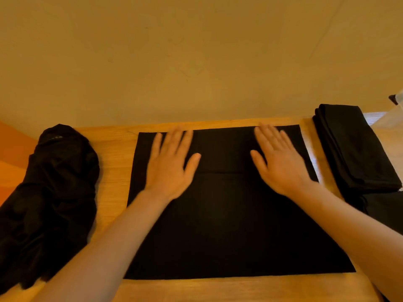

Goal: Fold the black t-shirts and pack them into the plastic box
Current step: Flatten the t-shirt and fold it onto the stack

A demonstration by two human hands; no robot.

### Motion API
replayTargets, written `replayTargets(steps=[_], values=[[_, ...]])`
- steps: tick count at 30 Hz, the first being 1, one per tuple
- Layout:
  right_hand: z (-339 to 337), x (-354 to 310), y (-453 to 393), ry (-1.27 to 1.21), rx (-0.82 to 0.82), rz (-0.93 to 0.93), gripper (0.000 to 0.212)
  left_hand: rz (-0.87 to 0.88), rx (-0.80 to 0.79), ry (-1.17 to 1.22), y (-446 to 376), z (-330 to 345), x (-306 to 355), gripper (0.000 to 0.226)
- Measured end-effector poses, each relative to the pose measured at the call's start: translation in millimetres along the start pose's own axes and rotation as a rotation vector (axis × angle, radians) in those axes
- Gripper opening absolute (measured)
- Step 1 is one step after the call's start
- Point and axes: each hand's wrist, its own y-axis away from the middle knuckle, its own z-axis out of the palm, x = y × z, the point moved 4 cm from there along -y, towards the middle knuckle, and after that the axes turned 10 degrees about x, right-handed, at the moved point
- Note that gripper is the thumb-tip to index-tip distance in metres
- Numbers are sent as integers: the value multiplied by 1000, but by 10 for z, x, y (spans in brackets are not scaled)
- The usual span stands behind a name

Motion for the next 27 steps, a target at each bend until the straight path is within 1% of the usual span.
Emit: replayTargets(steps=[1, 3, 4, 5, 8, 11, 14, 16, 18, 20, 22, 24, 27], values=[[20, -179, 130, -33, -37, -50, 62, 63, -29, 39, 113, 0, 189, 64], [115, -370, 399, -14, -131, -101, 62, 128, -151, 64, 355, 91, 397, 64], [147, -354, 502, 11, -155, -86, 62, 125, -205, 50, 448, 144, 395, 65], [156, -279, 575, 30, -157, -47, 64, 105, -227, 32, 509, 172, 337, 67], [82, 81, 697, 63, -142, 82, 67, 37, -226, -33, 638, 133, 54, 72], [0, 399, 807, 104, -162, 149, 69, -25, -215, -78, 833, 36, -249, 75], [-61, 543, 868, 69, -164, 228, 70, -120, -245, -93, 981, -43, -478, 79], [-84, 542, 862, 108, -167, 252, 72, -149, -251, -137, 1011, -91, -518, 81], [-135, 397, 839, 150, -121, 237, 73, -148, -213, -162, 1003, -152, -411, 79], [-199, 86, 860, 91, -54, 186, 68, -104, -133, -114, 987, -221, -133, 74], [-210, -323, 997, 14, -42, 80, 63, -27, -98, -20, 1034, -236, 221, 68], [-123, -628, 1248, -25, -89, 6, 61, 13, -126, 55, 1176, -180, 501, 65], [-3, -721, 1658, -18, -135, -28, 60, -11, -195, 40, 1505, -102, 577, 65]])
